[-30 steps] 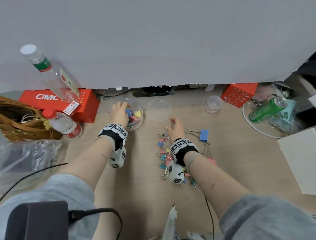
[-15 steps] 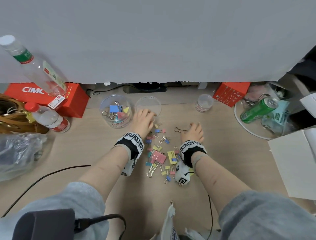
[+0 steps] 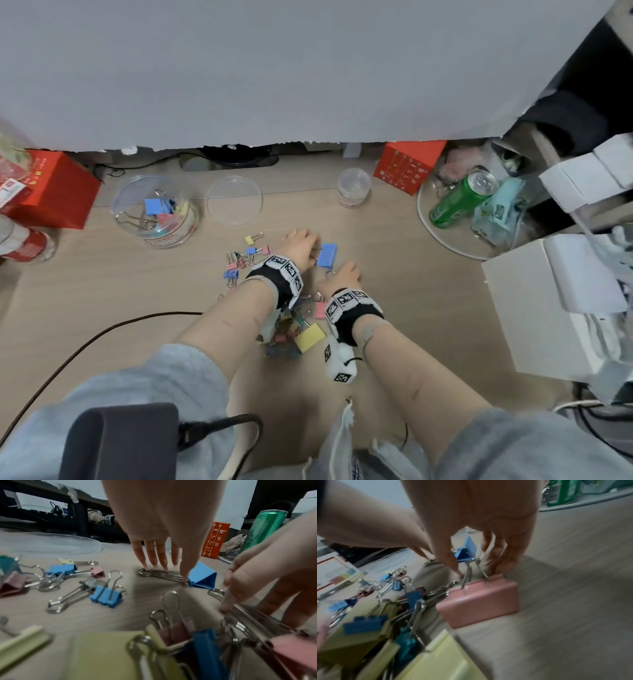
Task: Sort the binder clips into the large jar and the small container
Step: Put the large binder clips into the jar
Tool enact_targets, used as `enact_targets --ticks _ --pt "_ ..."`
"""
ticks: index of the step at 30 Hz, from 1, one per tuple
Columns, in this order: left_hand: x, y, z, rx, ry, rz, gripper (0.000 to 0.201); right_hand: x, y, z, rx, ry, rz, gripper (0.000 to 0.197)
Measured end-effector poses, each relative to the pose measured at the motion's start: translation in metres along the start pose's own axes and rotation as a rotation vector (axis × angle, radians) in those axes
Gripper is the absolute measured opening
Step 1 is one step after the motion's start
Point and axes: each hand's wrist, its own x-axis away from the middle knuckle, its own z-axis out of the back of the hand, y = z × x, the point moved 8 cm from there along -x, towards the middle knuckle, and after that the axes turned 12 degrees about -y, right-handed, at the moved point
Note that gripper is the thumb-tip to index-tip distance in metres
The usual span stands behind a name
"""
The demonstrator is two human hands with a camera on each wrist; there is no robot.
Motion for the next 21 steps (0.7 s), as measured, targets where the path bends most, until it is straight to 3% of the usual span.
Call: enact_targets --ticks 5,9,12,18,21 --pt "-0.005 -0.004 -0.002 0.069 0.024 0.118 0.036 0.000 -0.006 -0.002 -0.087 -0.043 0.098 0.053" --pt "-0.001 -0.016 -0.007 0.175 0.027 0.227 0.038 -0.010 -0.002 0.011 -0.275 -0.045 0.184 0.025" --pt "0.002 -0.024 -0.005 0.280 0.071 0.280 0.039 -0.016 0.001 0.024 -0.471 0.007 0.194 0.019" --pt "-0.003 -0.023 -0.006 0.269 0.012 0.270 0.038 -0.032 -0.003 0.044 -0.764 0.063 0.280 0.014" --pt "-0.005 -0.022 -0.006 0.270 0.003 0.249 0.034 -0.032 0.000 0.047 -0.798 0.081 0.312 0.015"
